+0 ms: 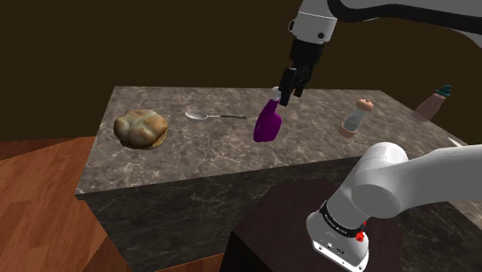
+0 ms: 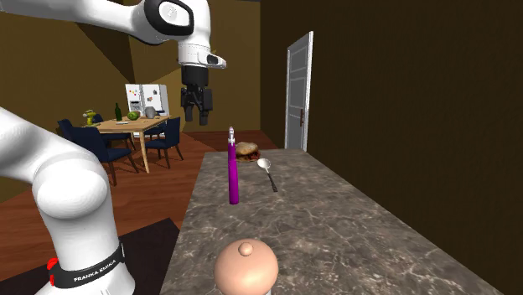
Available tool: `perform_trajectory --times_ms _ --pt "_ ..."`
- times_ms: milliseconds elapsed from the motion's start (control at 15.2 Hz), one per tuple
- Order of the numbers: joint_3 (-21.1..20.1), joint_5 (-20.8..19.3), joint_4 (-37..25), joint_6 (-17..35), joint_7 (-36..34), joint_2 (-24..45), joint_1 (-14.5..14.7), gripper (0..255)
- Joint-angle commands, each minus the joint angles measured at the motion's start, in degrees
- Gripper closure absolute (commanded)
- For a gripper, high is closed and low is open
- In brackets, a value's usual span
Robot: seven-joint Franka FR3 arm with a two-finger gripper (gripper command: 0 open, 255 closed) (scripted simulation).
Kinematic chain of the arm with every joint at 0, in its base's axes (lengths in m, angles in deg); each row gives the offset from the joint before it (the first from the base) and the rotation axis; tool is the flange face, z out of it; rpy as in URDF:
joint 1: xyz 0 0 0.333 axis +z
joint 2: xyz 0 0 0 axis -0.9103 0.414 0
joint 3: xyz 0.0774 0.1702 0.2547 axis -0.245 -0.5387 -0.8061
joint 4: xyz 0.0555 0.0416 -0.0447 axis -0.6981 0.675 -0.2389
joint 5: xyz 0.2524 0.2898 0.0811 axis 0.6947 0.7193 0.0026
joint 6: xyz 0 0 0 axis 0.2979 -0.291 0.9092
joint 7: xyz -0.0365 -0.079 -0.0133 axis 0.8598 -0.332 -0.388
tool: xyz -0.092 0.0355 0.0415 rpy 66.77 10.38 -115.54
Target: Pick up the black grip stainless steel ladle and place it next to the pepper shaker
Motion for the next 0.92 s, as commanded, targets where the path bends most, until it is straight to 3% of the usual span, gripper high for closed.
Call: perform_trajectory --times_ms 0,396,858 --pt "0.0 0.0 0.0 0.0 0.0 0.0 0.0 0" --pt "3.9 -4.1 2.0 11.9 12.9 8.2 1.9 0" --pt "7.5 -6.7 0.1 25.1 27.1 20.9 4.2 0"
